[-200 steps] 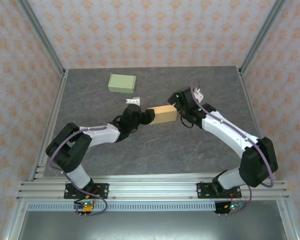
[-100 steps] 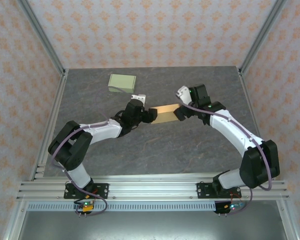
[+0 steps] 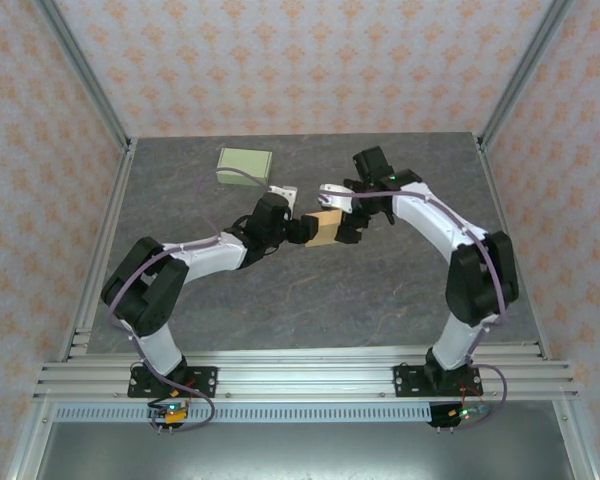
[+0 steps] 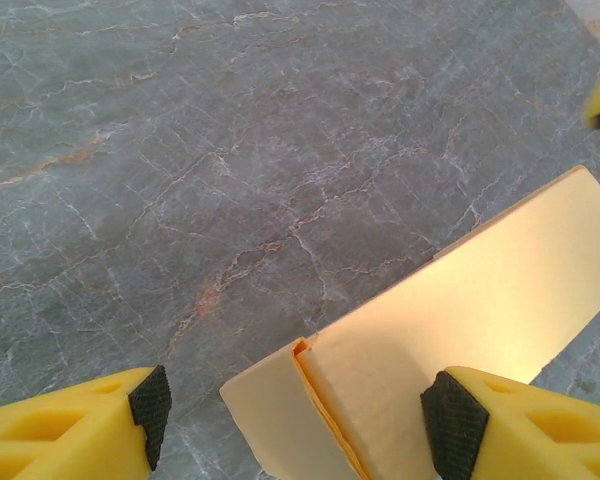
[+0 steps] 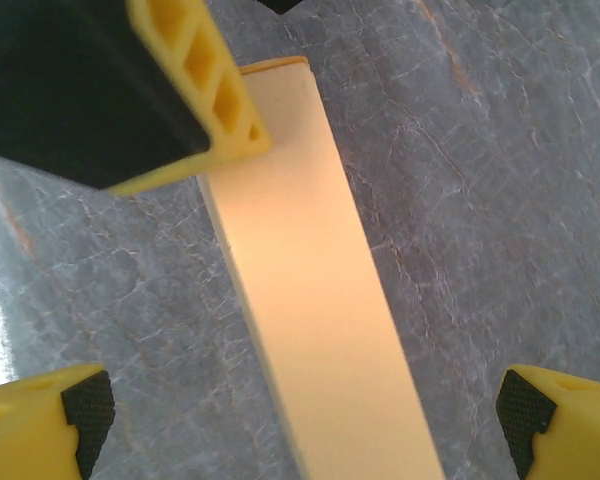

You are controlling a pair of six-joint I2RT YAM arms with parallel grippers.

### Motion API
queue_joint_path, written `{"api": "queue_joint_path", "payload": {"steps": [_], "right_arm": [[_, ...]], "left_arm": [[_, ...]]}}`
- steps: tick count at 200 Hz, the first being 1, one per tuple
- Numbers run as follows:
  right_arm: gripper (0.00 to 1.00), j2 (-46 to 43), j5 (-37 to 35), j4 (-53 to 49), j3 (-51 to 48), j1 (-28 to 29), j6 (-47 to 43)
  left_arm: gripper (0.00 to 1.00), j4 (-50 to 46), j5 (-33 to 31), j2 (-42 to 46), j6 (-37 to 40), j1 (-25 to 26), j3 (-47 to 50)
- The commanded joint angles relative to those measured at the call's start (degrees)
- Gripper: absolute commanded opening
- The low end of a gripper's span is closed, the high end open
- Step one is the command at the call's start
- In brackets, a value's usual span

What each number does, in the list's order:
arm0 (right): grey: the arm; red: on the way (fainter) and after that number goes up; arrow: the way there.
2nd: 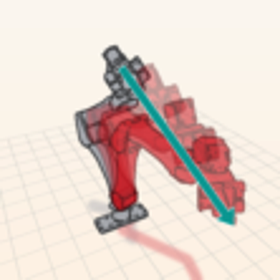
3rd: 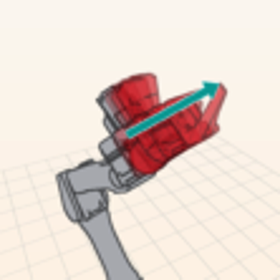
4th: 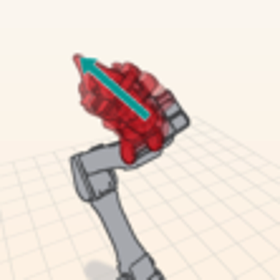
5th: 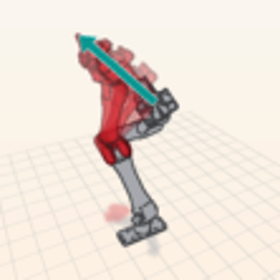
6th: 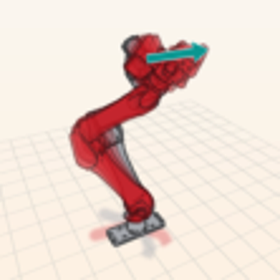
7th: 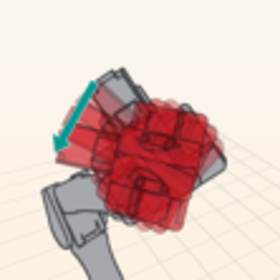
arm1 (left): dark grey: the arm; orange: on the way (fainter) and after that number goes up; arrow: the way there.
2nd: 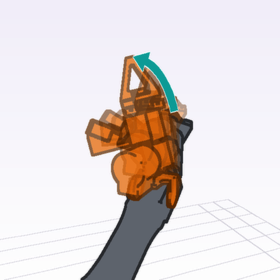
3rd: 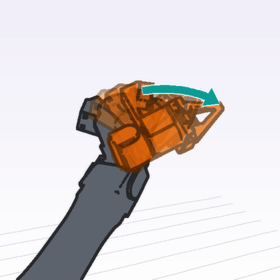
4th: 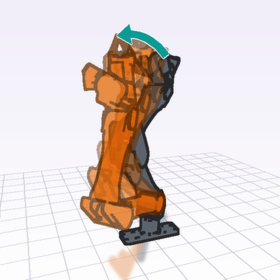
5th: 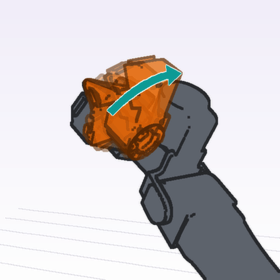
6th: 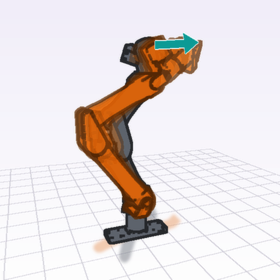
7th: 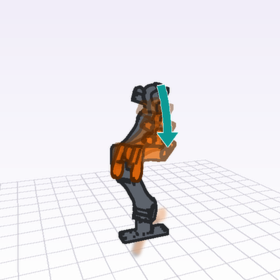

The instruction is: Fold the paper box

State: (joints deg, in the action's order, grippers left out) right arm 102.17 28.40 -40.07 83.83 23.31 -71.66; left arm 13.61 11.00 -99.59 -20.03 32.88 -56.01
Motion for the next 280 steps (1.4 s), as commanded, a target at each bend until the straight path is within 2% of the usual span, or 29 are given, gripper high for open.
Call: {"api": "queue_joint_path", "payload": {"steps": [1,18,34,51,63,80,98,132,163,197,218,243,267,280], "right_arm": [[0.99,4.7,1.3,-6.0,5.4,0.1,-5.7],[1.0,8.4,-0.2,-7.0,7.9,0.3,-7.0],[0.93,10.4,-2.3,-4.6,7.7,0.6,-7.3],[0.79,10.7,-1.5,-0.4,4.9,0.8,-7.2],[0.65,11.0,-0.4,-0.7,4.4,0.8,-6.9],[0.59,11.6,-0.1,-2.1,4.2,0.8,-6.7],[0.57,11.8,-0.9,-0.9,2.7,0.8,-6.2],[0.56,12.7,2.6,0.2,1.9,-0.2,-3.0],[0.46,13.4,2.4,-1.8,3.0,-0.4,-1.1],[0.45,13.4,4.8,-0.1,1.7,-0.6,1.6],[0.4,13.4,6.0,1.5,1.2,-0.6,3.9],[0.39,11.2,5.0,5.1,-0.7,-0.2,6.9],[0.38,5.0,-2.0,19.2,-9.5,2.5,7.3],[0.39,2.2,-7.2,27.6,-15.2,5.0,5.9]], "left_arm": [[0.73,-9.7,1.3,-2.8,-0.4,0.1,0.4],[0.73,-10.1,1.3,-2.8,-0.8,0.0,0.3],[0.73,-10.0,1.4,-2.6,-1.4,-0.1,0.4],[0.73,-10.3,2.2,-2.0,-1.3,-0.7,0.2],[0.73,-11.0,2.7,-1.0,-1.6,-1.7,0.1],[0.75,-9.1,3.8,1.7,-3.4,-3.4,1.6],[0.77,-6.3,4.7,3.9,-5.1,-4.4,3.2],[0.76,-4.4,3.2,2.5,-4.8,-4.7,4.9],[0.75,-2.7,3.2,-0.1,-5.9,-4.8,5.9],[0.74,-0.7,0.9,2.8,-8.3,-7.0,9.7],[0.75,-2.8,-2.2,9.8,-8.6,-8.8,11.5],[0.77,-12.1,-11.3,19.6,-7.2,-9.5,10.0],[0.84,-18.1,-20.4,28.1,-7.2,-10.1,9.7],[0.86,-19.5,-23.0,31.6,-6.9,-10.7,10.3]]}}
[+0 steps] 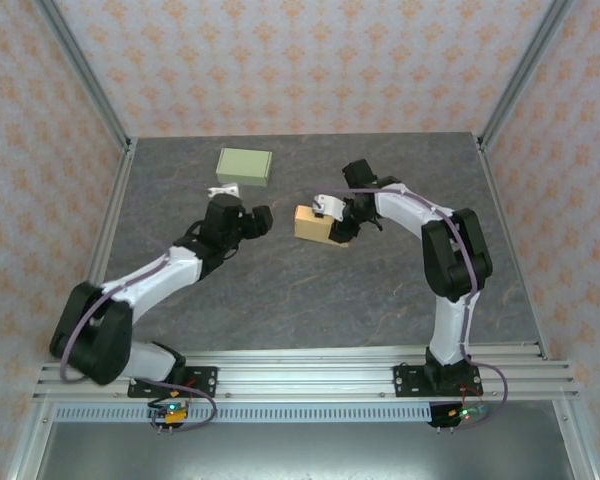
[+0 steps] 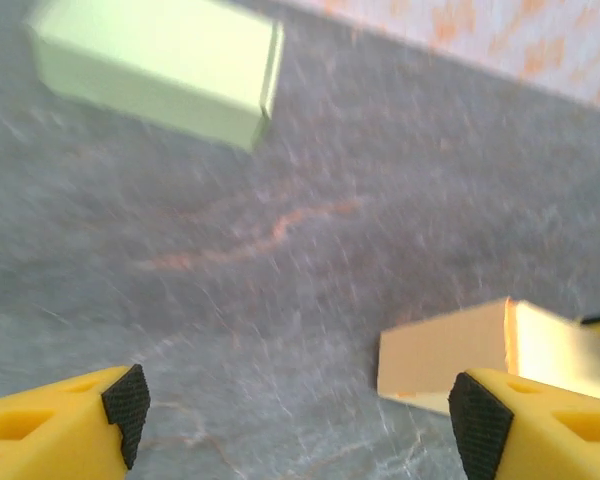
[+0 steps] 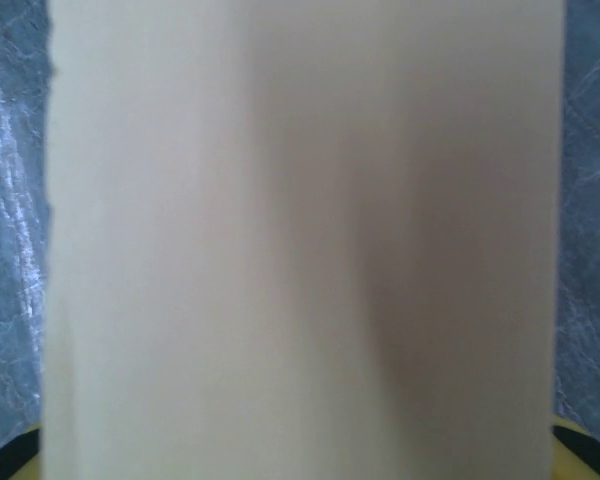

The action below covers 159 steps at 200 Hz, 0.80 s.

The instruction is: Fold the paper box

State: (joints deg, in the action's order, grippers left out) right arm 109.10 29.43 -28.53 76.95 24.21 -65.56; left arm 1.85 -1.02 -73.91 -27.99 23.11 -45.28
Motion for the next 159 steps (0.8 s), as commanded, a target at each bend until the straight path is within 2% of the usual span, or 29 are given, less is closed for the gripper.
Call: {"api": "queue_joint_path", "payload": {"steps": [1,33,52,62,71,80,88,105,127,139,159], "right_arm": [[0.39,-4.9,-8.7,16.6,-8.7,4.3,-0.3],[0.4,-6.4,-21.8,26.0,-15.0,11.4,-3.0],[0.46,-6.1,-27.4,29.2,-17.6,15.1,-3.4],[0.54,-7.0,-27.5,31.5,-19.5,16.7,-2.2],[0.68,-8.7,-24.2,30.9,-20.8,17.3,0.5],[0.89,-11.4,-19.5,25.7,-20.2,17.3,2.3],[1.0,-13.6,-16.6,21.8,-19.6,17.3,3.7],[0.99,-18.1,-10.3,13.3,-18.1,17.3,3.7],[0.99,-22.4,-0.2,7.6,-16.8,17.2,6.7],[0.99,-24.5,4.6,9.6,-17.2,16.9,10.0],[0.99,-30.0,12.2,15.8,-19.5,15.9,13.9]], "left_arm": [[0.86,-7.8,-11.2,6.1,1.1,-1.0,-0.4],[0.9,-10.4,-15.9,10.4,2.4,-2.4,0.8],[0.98,-12.5,-18.9,10.7,1.8,-3.5,1.2],[1.0,-13.1,-19.5,10.6,1.5,-4.3,1.4],[1.0,-14.0,-20.1,10.5,1.4,-4.8,1.4],[1.0,-15.0,-21.9,10.8,1.4,-5.0,1.3],[1.0,-15.7,-23.9,11.4,1.5,-4.9,1.5],[1.0,-15.7,-28.3,13.8,2.2,-5.0,2.8],[1.0,-14.1,-34.4,16.3,3.7,-4.9,5.2],[1.0,-12.2,-35.8,16.6,6.5,-4.9,6.7],[1.0,-8.8,-33.9,16.2,14.5,-4.9,7.5]]}}
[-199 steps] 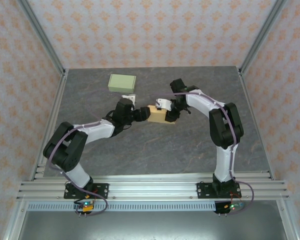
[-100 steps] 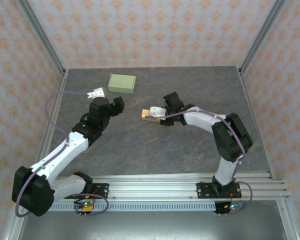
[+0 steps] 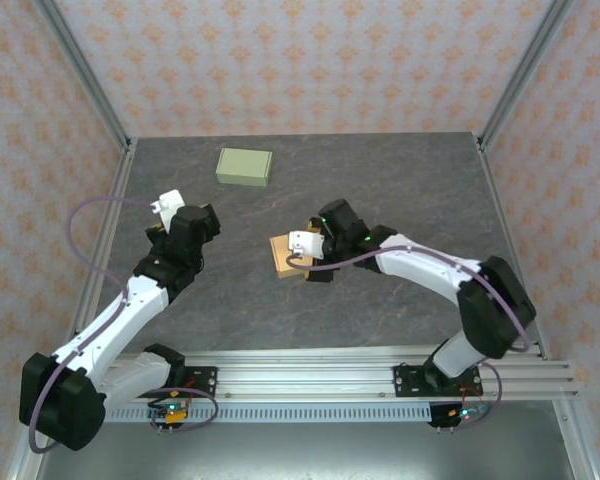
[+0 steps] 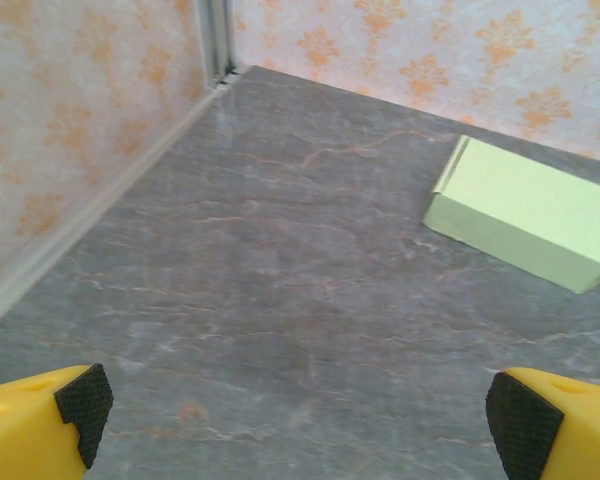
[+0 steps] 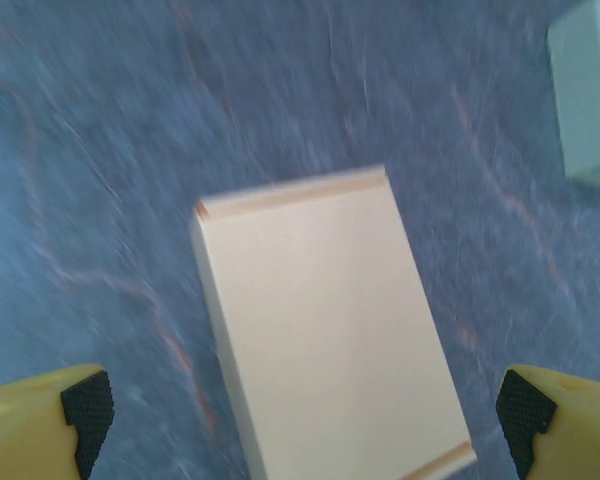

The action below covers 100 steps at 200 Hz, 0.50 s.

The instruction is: Fold the paper box

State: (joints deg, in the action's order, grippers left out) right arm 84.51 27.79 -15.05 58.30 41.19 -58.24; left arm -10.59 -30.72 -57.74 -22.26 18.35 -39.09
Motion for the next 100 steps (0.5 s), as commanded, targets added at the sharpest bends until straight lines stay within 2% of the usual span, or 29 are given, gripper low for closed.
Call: {"api": "queue_joint_path", "payload": {"steps": [1,18,32,50,74,100], "right_arm": [[0.99,-5.7,14.1,2.5,-1.0,-1.1,6.6],[0.99,-11.4,16.0,4.1,-1.2,-1.9,7.5],[0.99,-16.1,11.8,8.6,-1.3,-2.9,14.0],[0.99,-22.2,-0.6,20.3,-4.0,-3.9,26.9],[0.99,-29.2,-22.1,25.9,-6.6,-4.3,36.0],[0.99,-36.0,-41.6,35.9,-16.0,-7.2,44.1]], "left_arm": [[1.0,3.7,-4.2,0.0,9.1,-0.2,1.3],[1.0,3.6,-4.2,-0.3,13.3,-0.2,0.7],[1.0,4.1,-2.9,0.2,16.6,-0.2,0.5],[1.0,5.7,0.0,1.2,19.8,-0.2,1.2],[1.0,12.3,1.4,1.0,22.3,-0.2,2.9],[1.0,22.4,10.1,-2.7,30.4,-0.2,4.1]]}}
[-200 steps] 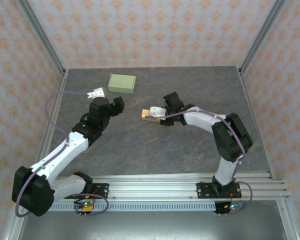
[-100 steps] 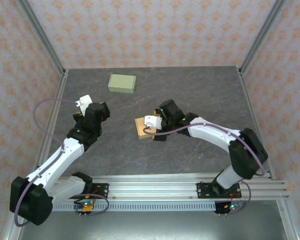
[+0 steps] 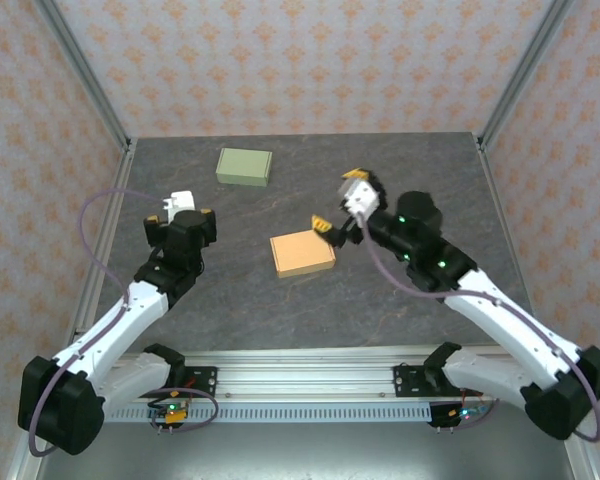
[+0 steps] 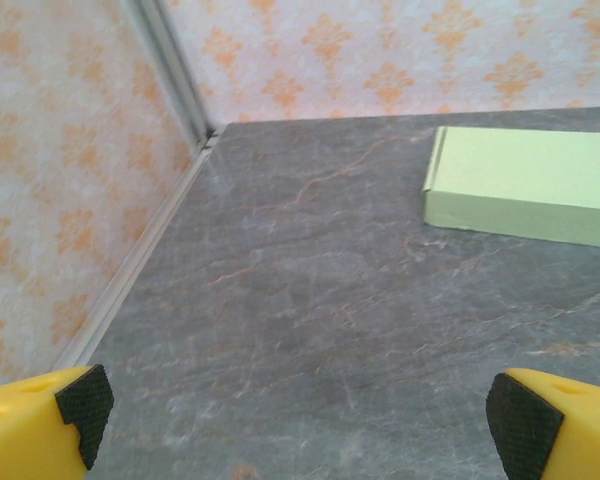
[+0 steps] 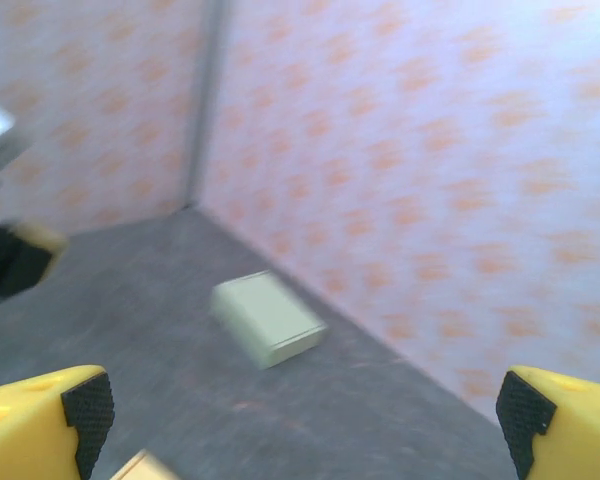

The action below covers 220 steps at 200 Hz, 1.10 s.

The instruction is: Fold the paper box

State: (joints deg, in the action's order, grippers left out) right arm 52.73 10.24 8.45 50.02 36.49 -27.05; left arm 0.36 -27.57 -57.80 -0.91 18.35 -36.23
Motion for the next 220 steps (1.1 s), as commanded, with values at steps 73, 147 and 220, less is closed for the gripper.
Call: {"api": "queue_joint_path", "payload": {"steps": [73,147,220], "right_arm": [[0.99,-7.5,-22.3,19.2,-27.9,-25.8,18.4],[0.99,17.4,-19.6,44.7,-39.3,-30.8,20.6],[0.99,35.0,-10.4,41.7,-28.4,-37.0,26.9]], "left_arm": [[1.0,24.4,15.5,-13.9,4.0,-9.2,6.7],[1.0,36.2,19.1,-23.1,1.4,-14.9,10.4],[1.0,42.1,23.1,-27.8,0.5,-17.0,11.9]]}}
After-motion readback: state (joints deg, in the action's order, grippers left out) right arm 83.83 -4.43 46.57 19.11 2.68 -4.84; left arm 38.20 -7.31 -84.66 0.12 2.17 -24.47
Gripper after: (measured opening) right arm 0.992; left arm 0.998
